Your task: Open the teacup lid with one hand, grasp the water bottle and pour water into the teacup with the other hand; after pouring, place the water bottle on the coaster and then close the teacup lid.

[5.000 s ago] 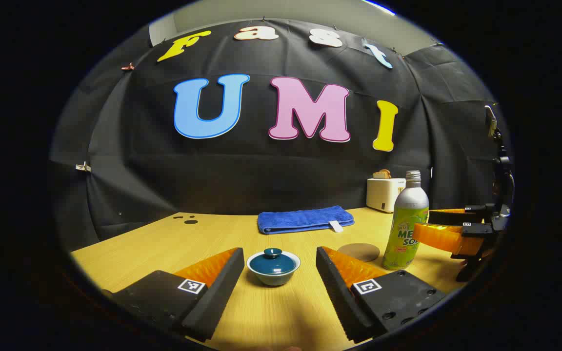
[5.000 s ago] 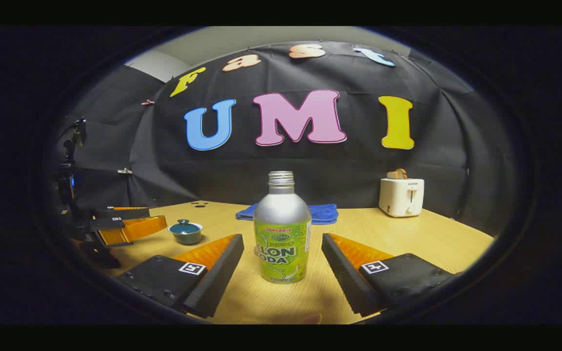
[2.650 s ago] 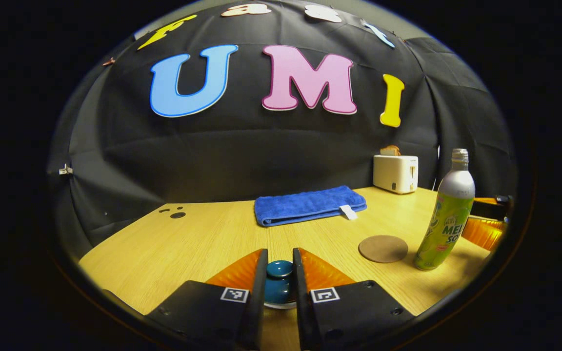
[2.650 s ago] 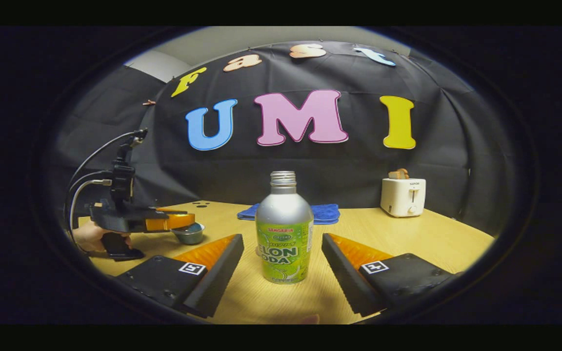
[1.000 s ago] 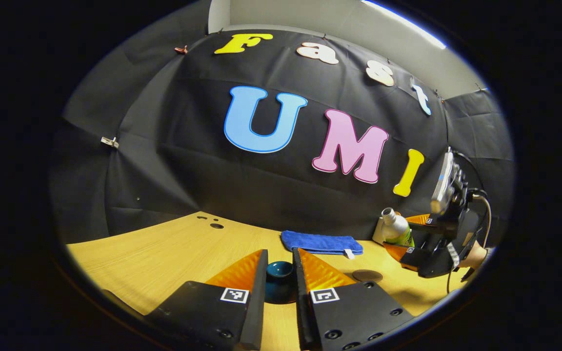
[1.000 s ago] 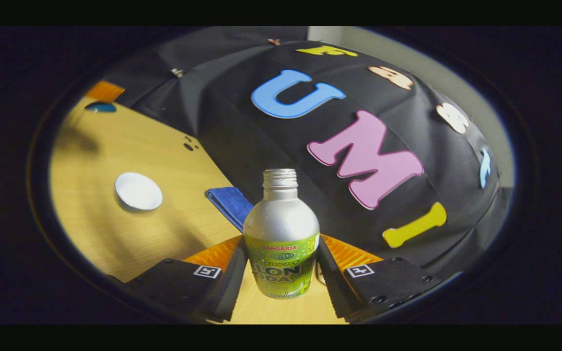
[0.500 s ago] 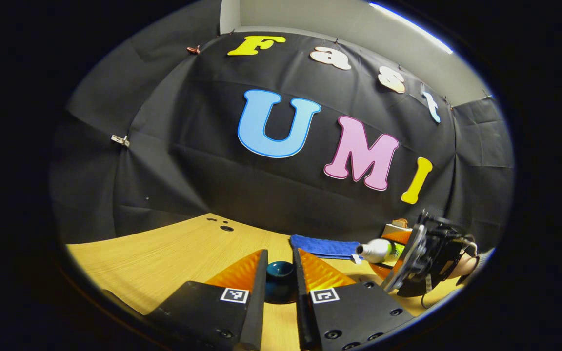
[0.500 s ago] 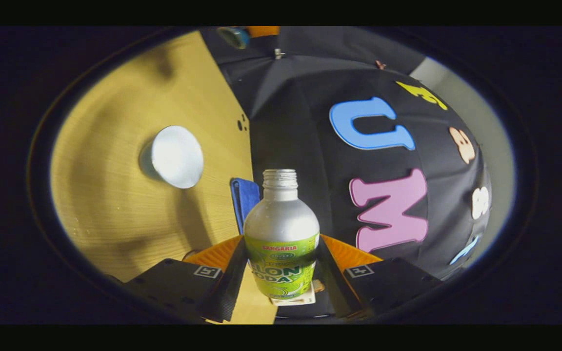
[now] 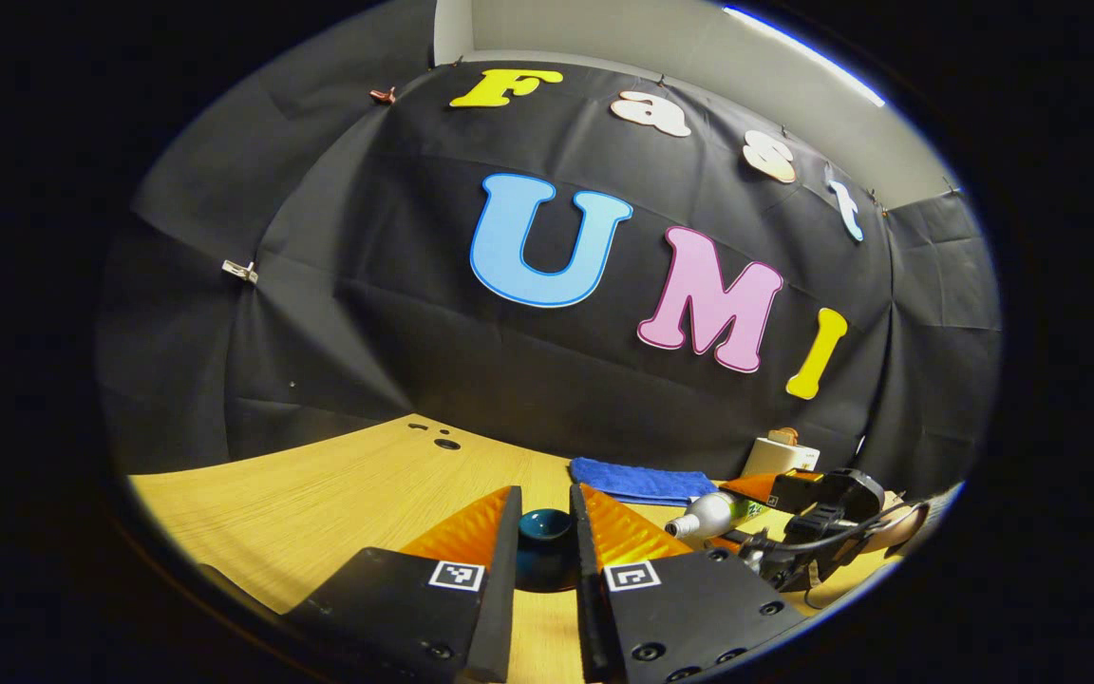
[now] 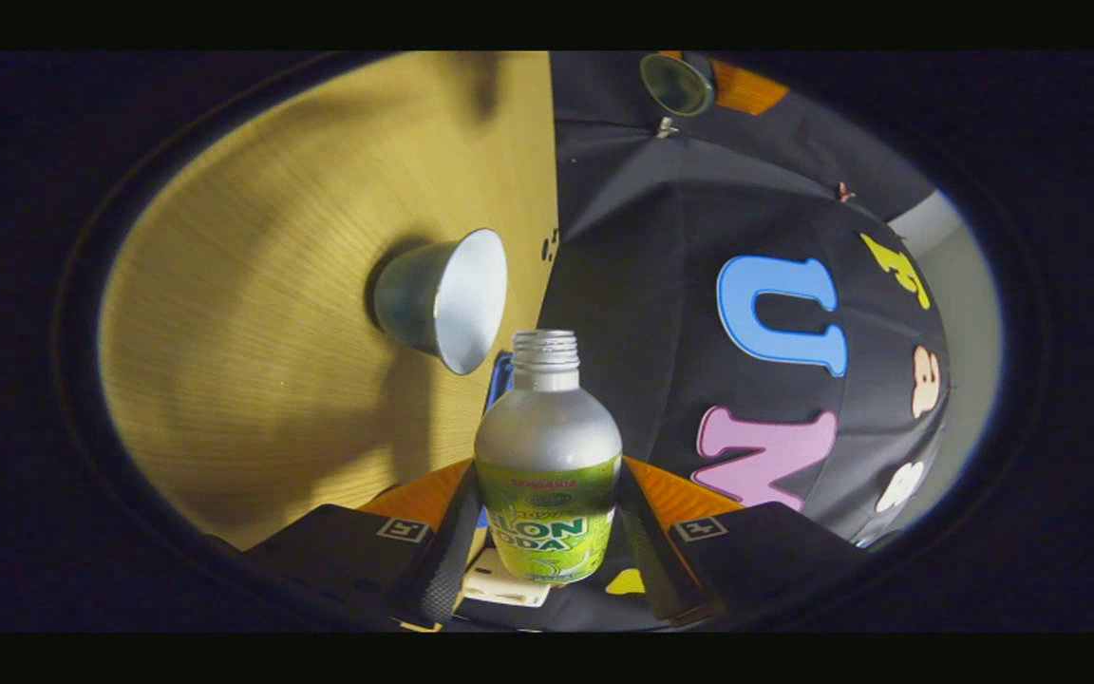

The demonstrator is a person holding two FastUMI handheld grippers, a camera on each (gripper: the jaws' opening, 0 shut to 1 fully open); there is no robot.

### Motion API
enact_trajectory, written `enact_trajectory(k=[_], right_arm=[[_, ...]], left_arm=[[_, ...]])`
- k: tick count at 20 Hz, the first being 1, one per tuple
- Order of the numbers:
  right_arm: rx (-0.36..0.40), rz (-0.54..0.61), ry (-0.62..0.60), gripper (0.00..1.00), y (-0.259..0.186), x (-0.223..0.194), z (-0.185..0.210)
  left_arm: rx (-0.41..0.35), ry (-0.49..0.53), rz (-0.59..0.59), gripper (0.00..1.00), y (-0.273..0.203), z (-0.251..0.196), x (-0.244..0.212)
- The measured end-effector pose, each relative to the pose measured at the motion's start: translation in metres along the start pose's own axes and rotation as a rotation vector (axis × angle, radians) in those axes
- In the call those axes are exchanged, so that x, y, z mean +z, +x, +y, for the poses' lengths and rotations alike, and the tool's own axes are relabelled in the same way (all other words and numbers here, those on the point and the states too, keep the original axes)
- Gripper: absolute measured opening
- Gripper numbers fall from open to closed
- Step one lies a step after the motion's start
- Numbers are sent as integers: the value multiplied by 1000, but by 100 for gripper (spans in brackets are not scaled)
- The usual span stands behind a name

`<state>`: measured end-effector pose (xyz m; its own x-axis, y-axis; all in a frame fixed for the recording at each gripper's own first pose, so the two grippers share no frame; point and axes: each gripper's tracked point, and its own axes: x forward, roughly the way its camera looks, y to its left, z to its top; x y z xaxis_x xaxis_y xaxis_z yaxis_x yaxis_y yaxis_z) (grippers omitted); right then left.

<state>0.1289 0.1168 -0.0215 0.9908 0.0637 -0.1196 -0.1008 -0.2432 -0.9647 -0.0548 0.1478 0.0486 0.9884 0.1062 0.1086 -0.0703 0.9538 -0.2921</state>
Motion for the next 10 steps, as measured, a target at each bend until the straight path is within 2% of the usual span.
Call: enact_trajectory(k=[4, 10], right_arm=[[-16, -17, -114, 77, 4, 1, -3], [-23, -33, -176, 77, 2, 6, -10]], left_arm=[[-4, -2, 2, 32, 0, -1, -1], [-2, -7, 7, 32, 1, 1, -1]])
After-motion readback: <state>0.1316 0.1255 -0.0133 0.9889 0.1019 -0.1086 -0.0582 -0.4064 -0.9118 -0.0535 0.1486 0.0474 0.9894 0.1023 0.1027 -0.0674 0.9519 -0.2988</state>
